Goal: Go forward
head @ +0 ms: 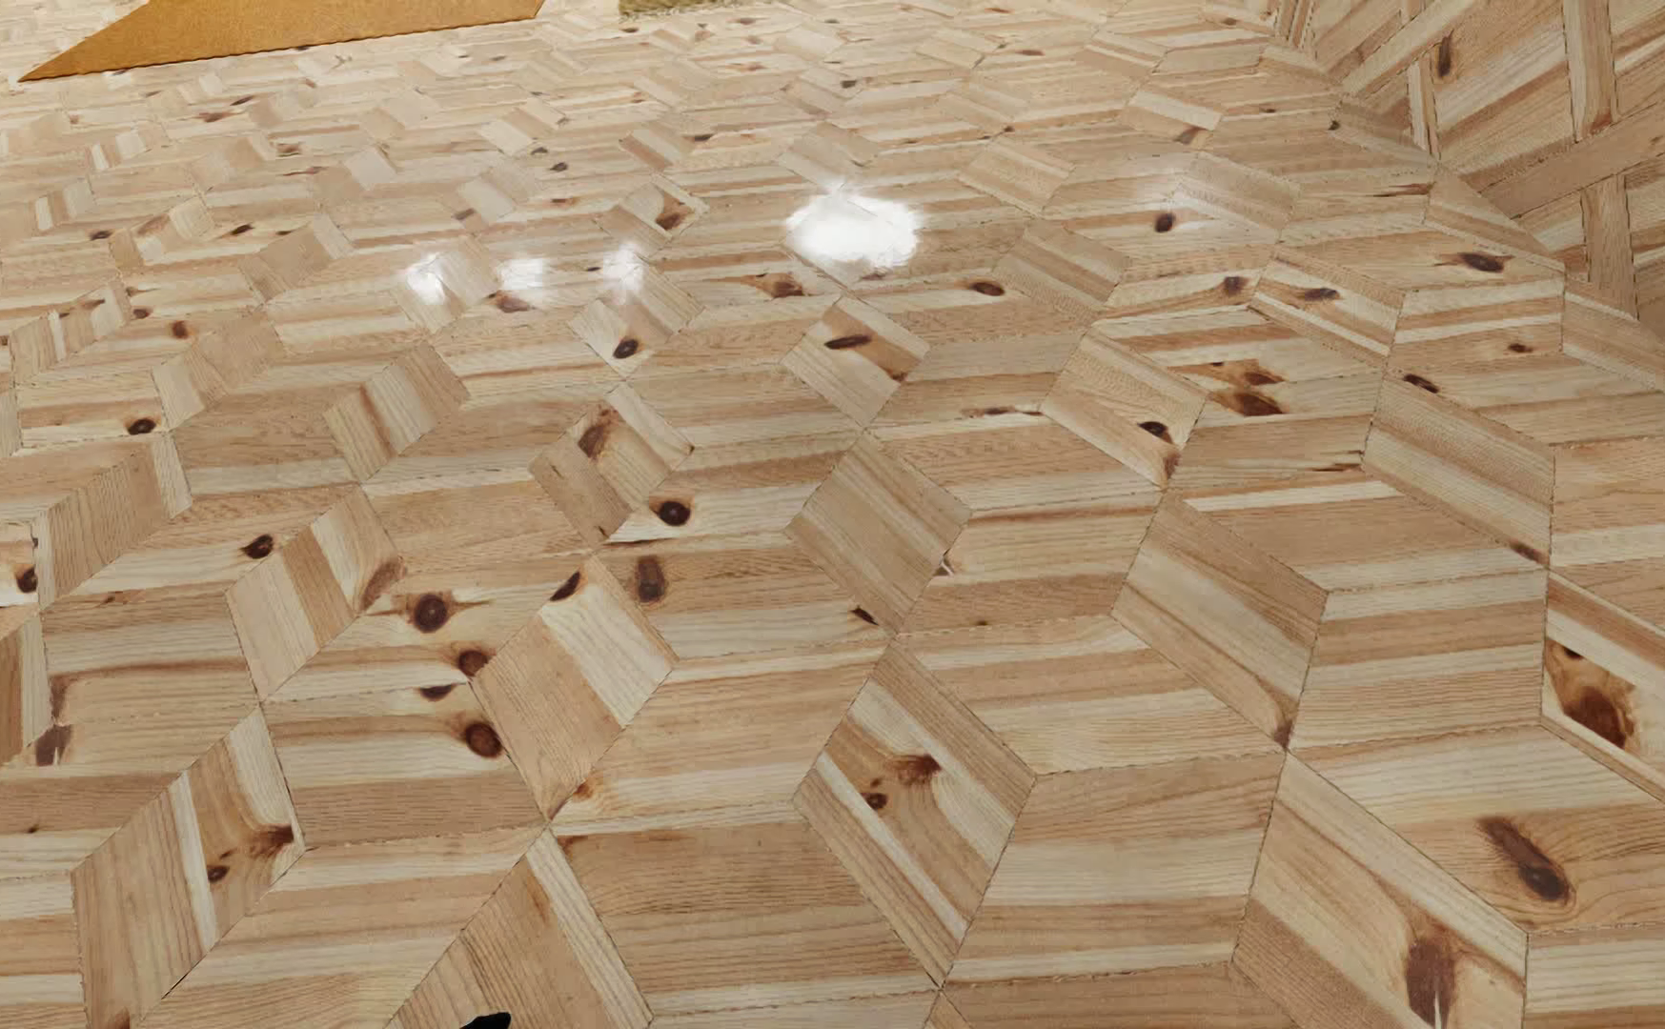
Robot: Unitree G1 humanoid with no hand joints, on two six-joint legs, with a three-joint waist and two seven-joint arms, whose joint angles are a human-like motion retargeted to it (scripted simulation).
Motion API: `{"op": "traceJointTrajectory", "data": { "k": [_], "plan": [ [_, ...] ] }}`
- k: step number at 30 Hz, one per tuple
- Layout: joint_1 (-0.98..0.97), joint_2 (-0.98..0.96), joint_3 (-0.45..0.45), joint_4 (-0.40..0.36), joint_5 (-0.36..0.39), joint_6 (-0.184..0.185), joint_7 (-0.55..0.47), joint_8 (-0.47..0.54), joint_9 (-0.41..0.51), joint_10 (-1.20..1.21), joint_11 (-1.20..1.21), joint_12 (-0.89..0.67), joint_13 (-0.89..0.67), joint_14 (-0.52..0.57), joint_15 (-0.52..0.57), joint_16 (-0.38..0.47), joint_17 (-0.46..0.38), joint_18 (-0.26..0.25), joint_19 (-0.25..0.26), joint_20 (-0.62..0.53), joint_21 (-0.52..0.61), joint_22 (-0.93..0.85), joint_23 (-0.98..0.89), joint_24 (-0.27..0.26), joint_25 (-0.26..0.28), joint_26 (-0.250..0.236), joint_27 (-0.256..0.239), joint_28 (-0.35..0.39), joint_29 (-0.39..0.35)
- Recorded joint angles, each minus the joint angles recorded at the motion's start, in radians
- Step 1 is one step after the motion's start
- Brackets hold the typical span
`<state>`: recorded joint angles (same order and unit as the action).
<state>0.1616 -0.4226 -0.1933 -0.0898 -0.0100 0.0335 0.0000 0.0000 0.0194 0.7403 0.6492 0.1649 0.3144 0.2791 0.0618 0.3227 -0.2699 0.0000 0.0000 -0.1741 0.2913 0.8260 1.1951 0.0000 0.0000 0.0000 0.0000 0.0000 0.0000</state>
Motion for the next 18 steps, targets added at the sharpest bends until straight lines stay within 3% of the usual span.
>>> {"op": "traceJointTrajectory", "data": {
  "k": [1, 2, 4, 6, 9, 10, 12, 13, 14, 15, 16, 17, 18],
  "plan": [
    [-0.113, 0.032, 0.02, -0.014, 0.018, -0.01, 0.0, 0.0, -0.003, 0.175, 0.004, 0.015, -0.012, 0.105, -0.043, -0.006, -0.001, 0.0, 0.0, -0.034, -0.004, 0.016, -0.01, 0.0, 0.0, 0.0, 0.0, 0.0, 0.0],
    [-0.214, 0.081, 0.056, -0.02, 0.037, -0.02, 0.0, 0.0, 0.005, 0.335, 0.0, 0.026, -0.026, 0.109, -0.081, -0.002, -0.003, 0.0, 0.0, -0.076, 0.005, 0.033, -0.031, 0.0, 0.0, 0.0, 0.0, 0.0, 0.0],
    [-0.38, 0.23, 0.139, -0.014, 0.053, -0.041, 0.0, 0.0, 0.02, 0.502, -0.05, 0.065, -0.06, -0.001, -0.122, -0.01, -0.014, 0.0, 0.0, -0.121, 0.011, 0.057, -0.087, 0.0, 0.0, 0.0, 0.0, 0.0, 0.0],
    [-0.517, 0.361, 0.239, -0.01, 0.035, -0.068, 0.0, 0.0, 0.032, 0.409, -0.092, 0.106, -0.112, 0.039, -0.159, -0.014, -0.031, 0.0, 0.0, -0.163, 0.003, 0.076, -0.148, 0.0, 0.0, 0.0, 0.0, 0.0, 0.0],
    [-0.605, 0.529, 0.344, -0.001, 0.004, -0.089, 0.0, 0.0, 0.036, -0.047, -0.145, 0.158, -0.181, 0.236, -0.229, -0.012, -0.063, 0.0, 0.0, -0.213, -0.03, 0.077, -0.265, 0.0, 0.0, 0.0, 0.0, 0.0, 0.0],
    [-0.61, 0.586, 0.361, 0.004, 0.01, -0.086, 0.0, 0.0, 0.034, -0.191, -0.155, 0.173, -0.196, 0.191, -0.274, -0.012, -0.072, 0.0, 0.0, -0.229, -0.043, 0.082, -0.299, 0.0, 0.0, 0.0, 0.0, 0.0, 0.0],
    [-0.575, 0.646, 0.405, -0.01, -0.008, -0.093, 0.0, 0.0, 0.027, -0.419, -0.136, 0.184, -0.233, -0.312, -0.302, -0.021, -0.082, 0.0, 0.0, -0.258, -0.074, 0.113, -0.332, 0.0, 0.0, 0.0, 0.0, 0.0, 0.0],
    [-0.588, 0.671, 0.416, -0.021, -0.02, -0.096, 0.0, 0.0, 0.027, -0.303, -0.115, 0.191, -0.242, -0.369, -0.278, -0.026, -0.084, 0.0, 0.0, -0.271, -0.081, 0.133, -0.339, 0.0, 0.0, 0.0, 0.0, 0.0, 0.0],
    [-0.616, 0.675, 0.411, -0.048, -0.03, -0.102, 0.0, 0.0, 0.022, -0.292, -0.061, 0.194, -0.243, -0.174, -0.211, -0.031, -0.084, 0.0, 0.0, -0.285, -0.089, 0.15, -0.334, 0.0, 0.0, 0.0, 0.0, 0.0, 0.0],
    [-0.629, 0.67, 0.403, -0.075, -0.044, -0.115, 0.0, 0.0, 0.014, -0.255, 0.001, 0.2, -0.23, -0.039, -0.077, -0.037, -0.076, 0.0, 0.0, -0.288, -0.095, 0.174, -0.32, 0.0, 0.0, 0.0, 0.0, 0.0, 0.0],
    [-0.614, 0.637, 0.378, -0.101, -0.063, -0.125, 0.0, 0.0, 0.008, -0.204, 0.135, 0.204, -0.203, 0.01, 0.126, -0.038, -0.065, 0.0, 0.0, -0.288, -0.096, 0.194, -0.291, 0.0, 0.0, 0.0, 0.0, 0.0, 0.0],
    [-0.576, 0.542, 0.371, -0.12, -0.088, -0.141, 0.0, 0.0, 0.002, -0.182, 0.303, 0.2, -0.184, -0.027, 0.29, -0.031, -0.057, 0.0, 0.0, -0.275, -0.075, 0.191, -0.269, 0.0, 0.0, 0.0, 0.0, 0.0, 0.0],
    [-0.542, 0.427, 0.343, -0.147, -0.104, -0.151, 0.0, 0.0, 0.002, -0.169, 0.474, 0.189, -0.178, -0.066, 0.303, -0.025, -0.054, 0.0, 0.0, -0.269, -0.035, 0.185, -0.244, 0.0, 0.0, 0.0, 0.0, 0.0, 0.0]
  ]
}}
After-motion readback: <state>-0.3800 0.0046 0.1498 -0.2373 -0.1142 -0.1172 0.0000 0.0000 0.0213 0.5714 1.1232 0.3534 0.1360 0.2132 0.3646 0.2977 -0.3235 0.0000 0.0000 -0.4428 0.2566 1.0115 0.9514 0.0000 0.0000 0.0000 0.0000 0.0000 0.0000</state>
